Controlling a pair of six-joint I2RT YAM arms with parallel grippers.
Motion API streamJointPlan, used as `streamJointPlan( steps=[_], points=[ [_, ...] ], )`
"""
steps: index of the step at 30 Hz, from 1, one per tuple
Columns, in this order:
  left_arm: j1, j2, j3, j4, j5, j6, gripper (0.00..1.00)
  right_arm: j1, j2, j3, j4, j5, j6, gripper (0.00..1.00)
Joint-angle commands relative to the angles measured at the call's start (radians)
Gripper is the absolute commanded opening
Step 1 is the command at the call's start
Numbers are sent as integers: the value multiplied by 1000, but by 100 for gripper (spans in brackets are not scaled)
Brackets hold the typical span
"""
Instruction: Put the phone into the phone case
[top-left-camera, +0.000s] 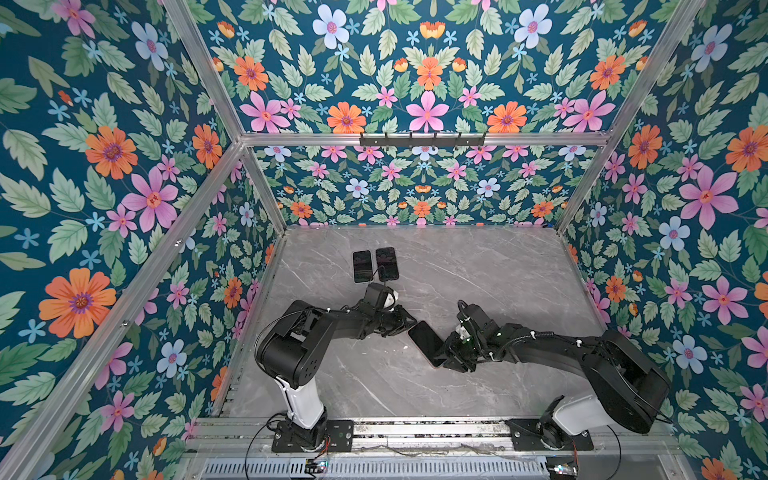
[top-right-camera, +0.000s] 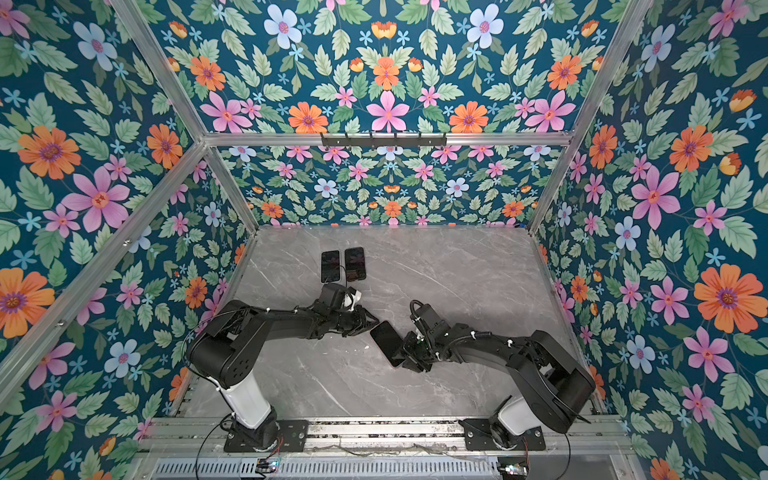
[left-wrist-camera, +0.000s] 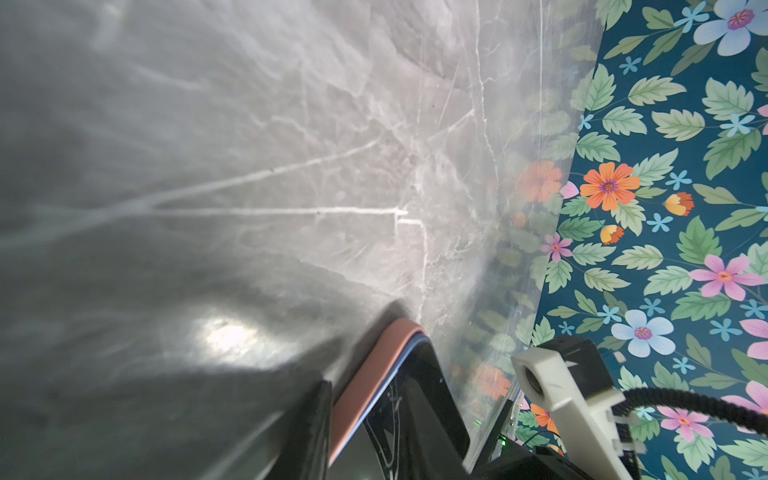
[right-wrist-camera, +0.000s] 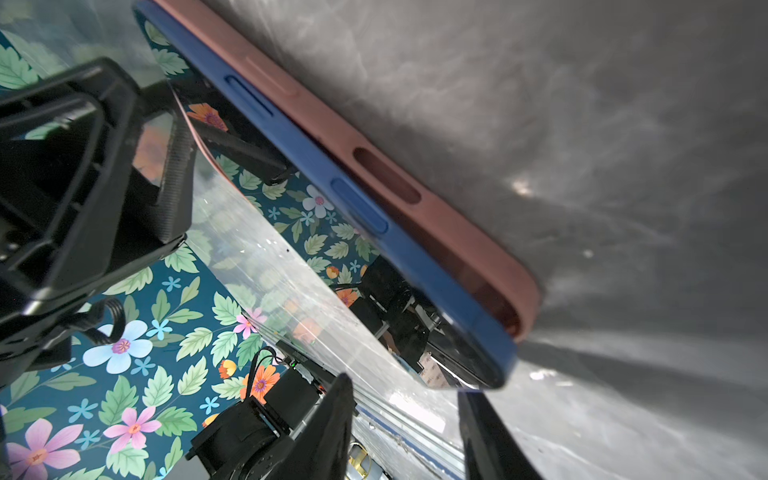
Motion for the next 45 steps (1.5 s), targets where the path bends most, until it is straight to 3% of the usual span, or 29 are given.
streamJointPlan(
  steps=[1,6,11,16,29,37,45],
  points=[
    [-1,-3,3,-30,-15,15,33,1,2,27,-69,-15,-26,43],
    [2,-21,12,-76,-35,37,36,2,-16,57,-162,-10,-66,43],
    [13,-86,25,-203,-96,91,47,1,-72,88,-262,8,-131,43],
    [25,-117,10,-273,-128,116,52,1,-110,151,-312,35,-261,43],
    [-79,-226,-75,-279,-86,-15,54,-32,40,307,-435,176,-626,46],
    [-126,-193,-80,-237,-79,-47,54,-54,99,273,-381,157,-672,53],
    [-145,-119,-34,-215,-66,-50,54,-54,132,235,-326,111,-668,54]
  ],
)
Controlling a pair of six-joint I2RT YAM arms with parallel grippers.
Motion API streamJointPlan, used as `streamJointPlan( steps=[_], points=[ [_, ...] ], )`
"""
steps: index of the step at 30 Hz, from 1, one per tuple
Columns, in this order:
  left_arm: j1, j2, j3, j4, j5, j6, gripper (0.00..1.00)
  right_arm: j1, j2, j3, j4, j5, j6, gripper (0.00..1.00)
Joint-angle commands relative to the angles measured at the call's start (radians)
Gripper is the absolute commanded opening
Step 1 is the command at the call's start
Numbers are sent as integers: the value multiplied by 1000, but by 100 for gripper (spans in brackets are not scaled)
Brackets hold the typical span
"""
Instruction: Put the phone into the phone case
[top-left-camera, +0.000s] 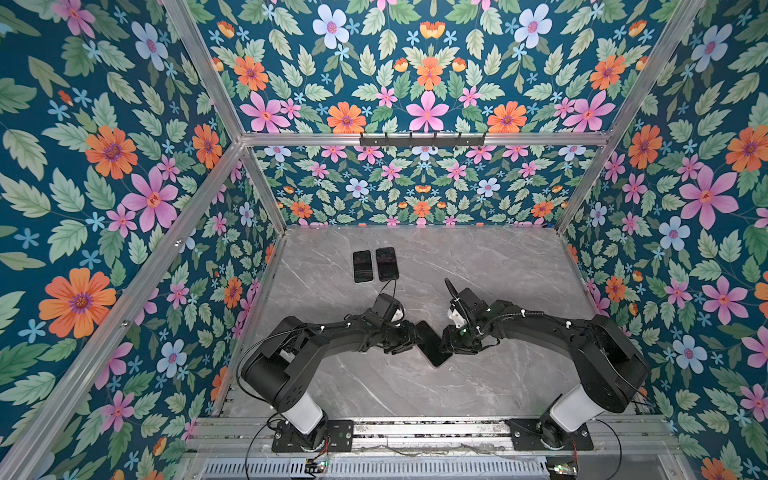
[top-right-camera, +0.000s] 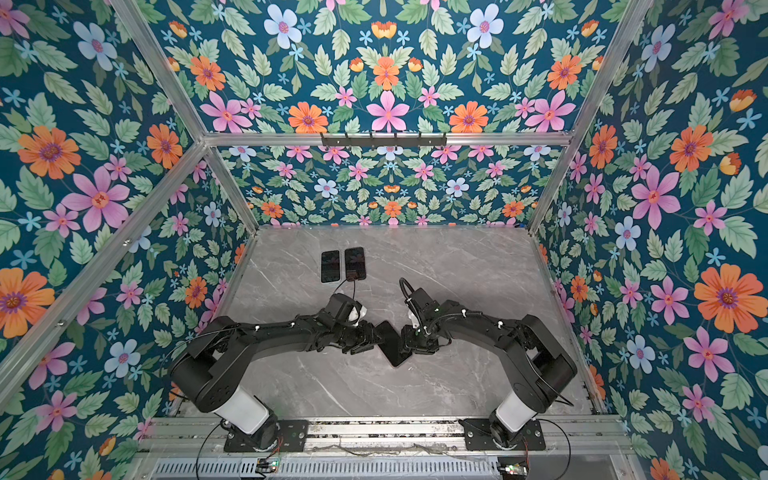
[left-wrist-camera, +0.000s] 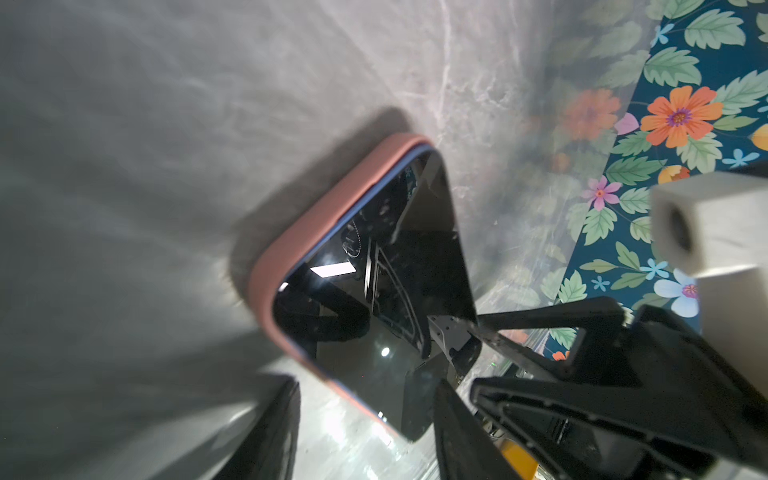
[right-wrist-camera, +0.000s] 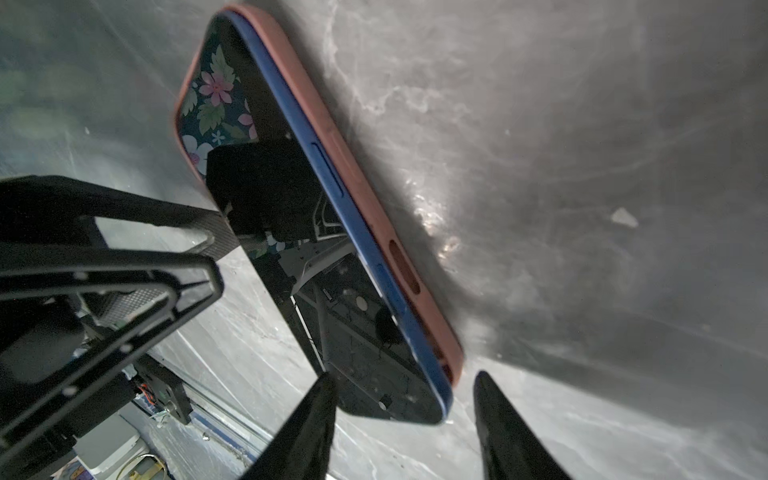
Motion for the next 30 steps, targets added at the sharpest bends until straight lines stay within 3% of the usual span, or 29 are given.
streamJointPlan(
  steps=[1,18,30],
  points=[
    [-3,25,14,-15,-12,-3,54,1,6,-11,33,-35,-14,54],
    [-2,79,96,-19,-3,17,54,28,18,-46,107,-114,33,51],
    [0,49,85,-93,-25,48,48,49,-18,-78,126,-99,90,51]
  ],
)
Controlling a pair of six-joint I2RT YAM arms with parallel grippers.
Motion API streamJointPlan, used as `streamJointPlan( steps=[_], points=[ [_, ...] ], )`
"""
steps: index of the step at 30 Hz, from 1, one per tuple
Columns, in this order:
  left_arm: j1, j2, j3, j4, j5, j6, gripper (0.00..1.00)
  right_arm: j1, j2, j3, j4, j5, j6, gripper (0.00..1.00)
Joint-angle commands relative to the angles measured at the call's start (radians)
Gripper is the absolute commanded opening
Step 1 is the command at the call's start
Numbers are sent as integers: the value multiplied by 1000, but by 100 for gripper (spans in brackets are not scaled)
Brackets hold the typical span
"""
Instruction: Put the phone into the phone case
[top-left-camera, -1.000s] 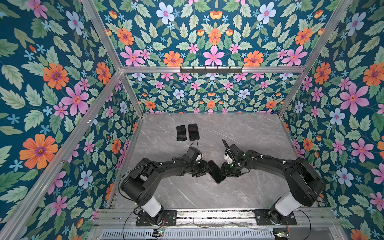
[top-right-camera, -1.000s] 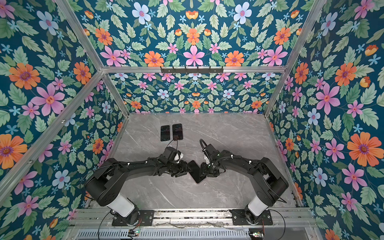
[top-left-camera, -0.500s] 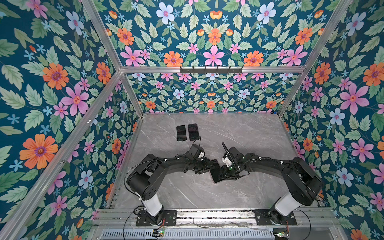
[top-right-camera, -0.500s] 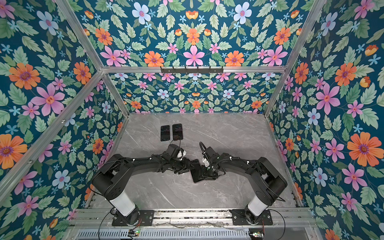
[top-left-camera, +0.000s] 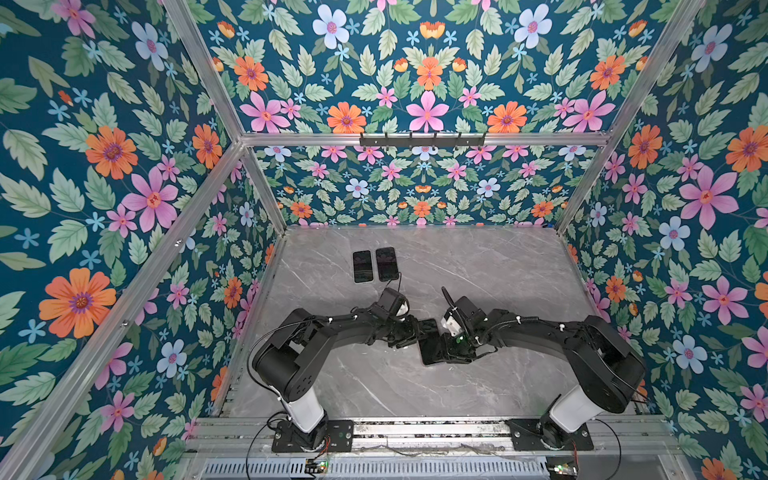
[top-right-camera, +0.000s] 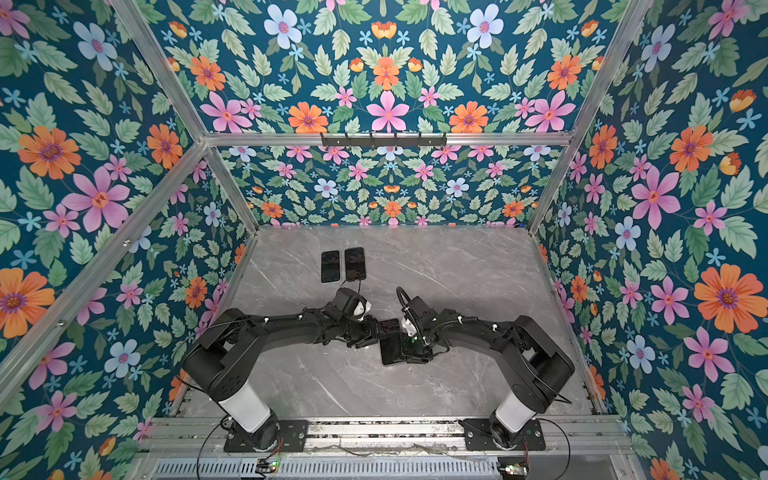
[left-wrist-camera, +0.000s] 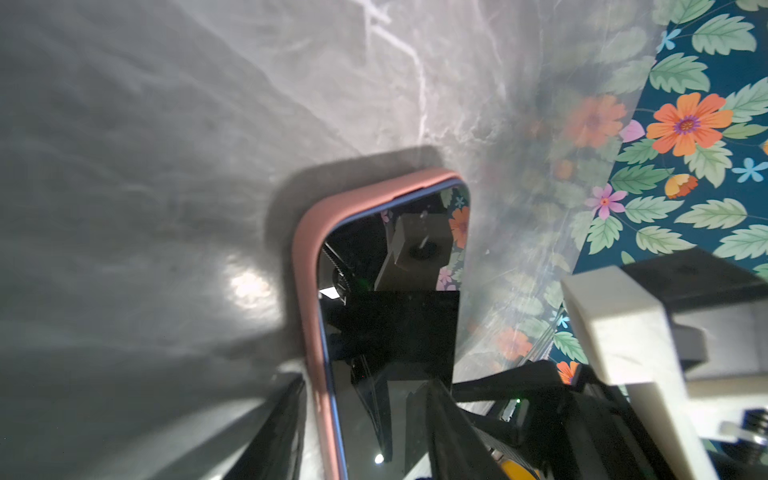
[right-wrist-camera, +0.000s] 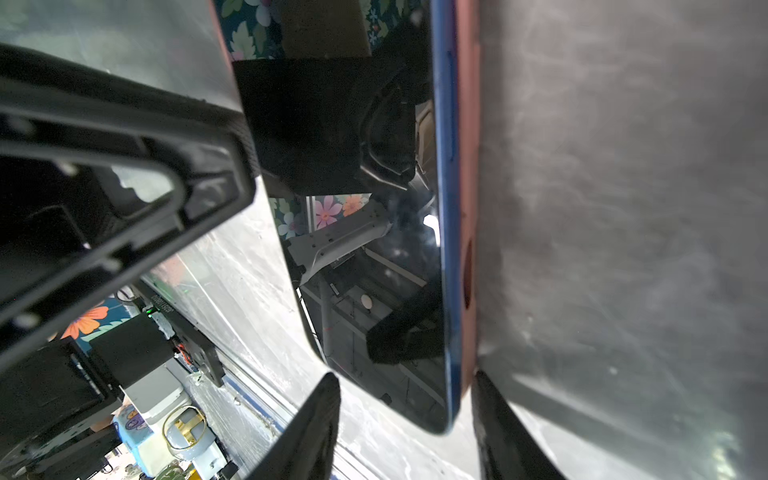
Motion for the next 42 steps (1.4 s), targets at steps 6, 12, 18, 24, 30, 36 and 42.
streamJointPlan(
  steps=[6,12,18,24,30,36,42],
  points=[
    [-1,-45,-29,-140,-45,64,46,1,-112,-35,-114,72,23,51],
    [-48,-96,-34,-182,-35,57,46,2,-200,-48,-152,143,15,50],
    [-65,-74,-16,-190,-38,68,45,1,-199,-19,-117,183,1,45],
    [-47,-29,63,-259,-52,141,44,-26,-123,64,-104,200,-52,35],
    [21,-15,86,-293,-33,194,46,-93,-18,134,-69,142,-102,24],
    [59,29,114,-315,0,254,49,-139,94,185,-26,76,-118,24],
    [70,74,148,-280,39,254,48,-151,146,220,5,34,-123,23]
  ],
)
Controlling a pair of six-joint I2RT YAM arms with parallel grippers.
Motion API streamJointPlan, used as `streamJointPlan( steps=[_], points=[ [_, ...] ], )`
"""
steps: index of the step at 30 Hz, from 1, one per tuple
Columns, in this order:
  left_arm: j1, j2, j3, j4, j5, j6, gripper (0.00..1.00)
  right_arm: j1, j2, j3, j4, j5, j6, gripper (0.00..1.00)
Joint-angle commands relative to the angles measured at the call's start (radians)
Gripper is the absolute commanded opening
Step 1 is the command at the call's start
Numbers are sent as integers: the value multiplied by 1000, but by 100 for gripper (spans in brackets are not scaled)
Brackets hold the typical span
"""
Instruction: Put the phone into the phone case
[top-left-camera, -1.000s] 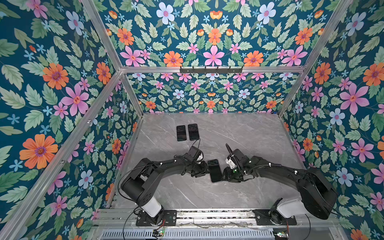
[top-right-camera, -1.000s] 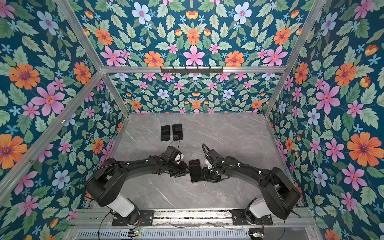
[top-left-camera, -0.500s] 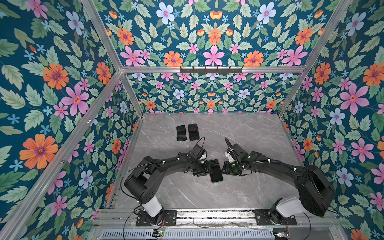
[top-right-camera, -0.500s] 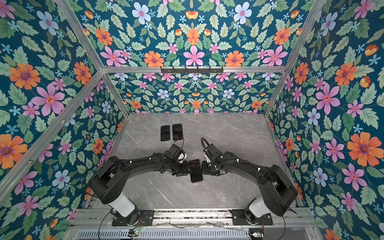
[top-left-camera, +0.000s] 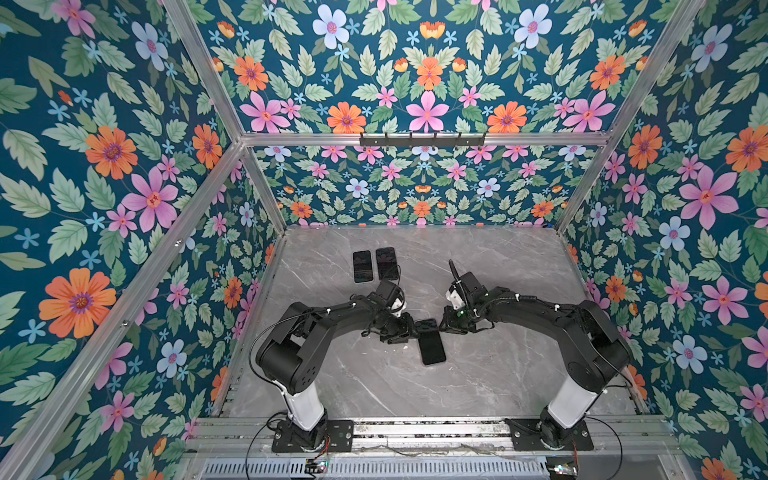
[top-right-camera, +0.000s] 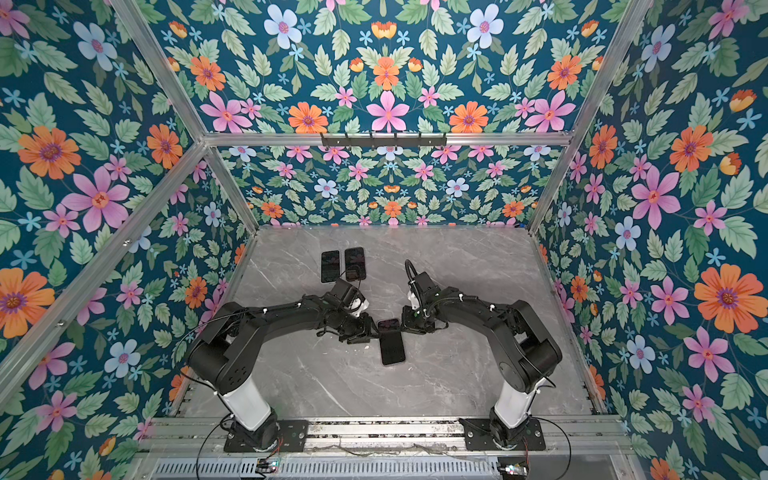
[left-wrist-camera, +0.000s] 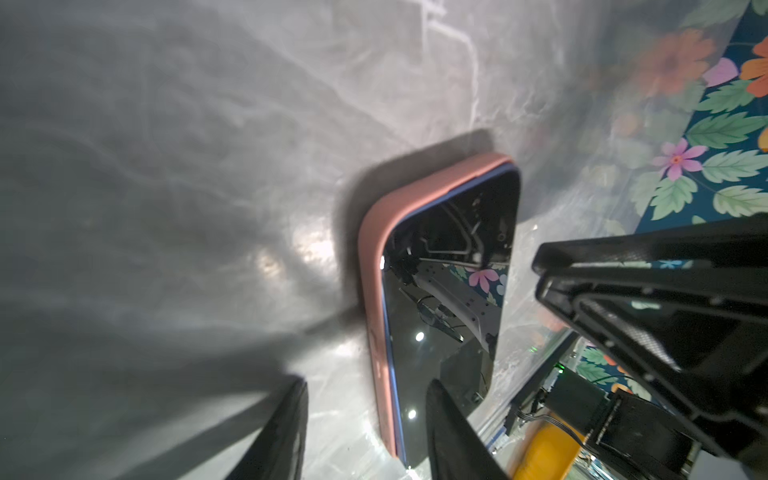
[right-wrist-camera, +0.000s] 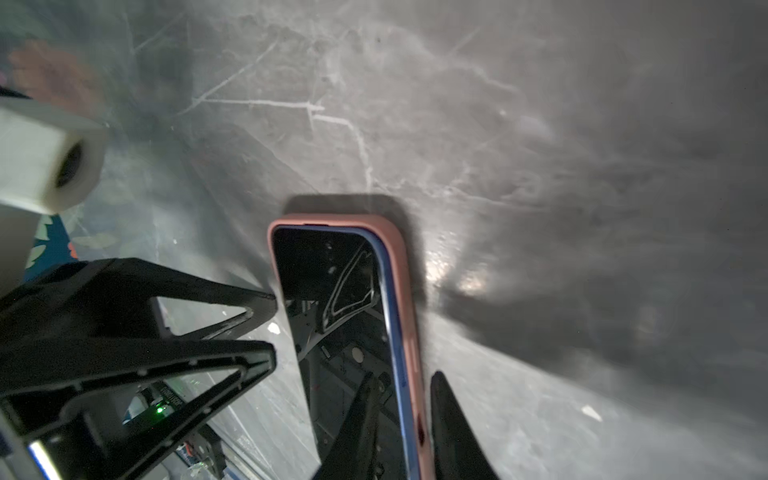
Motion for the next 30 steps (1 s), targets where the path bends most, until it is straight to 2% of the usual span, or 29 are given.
streamJointPlan(
  steps=[1,5,10,30],
  points=[
    [2,19,10,-2,2,20,48,-3,18,8,30,-45,-15,23],
    [6,36,12,14,8,14,48,-7,36,2,60,-70,-7,21],
    [7,52,16,26,11,8,47,-8,50,0,73,-81,-5,13],
    [7,92,12,71,30,0,43,-8,56,-37,88,-71,21,8]
  ],
)
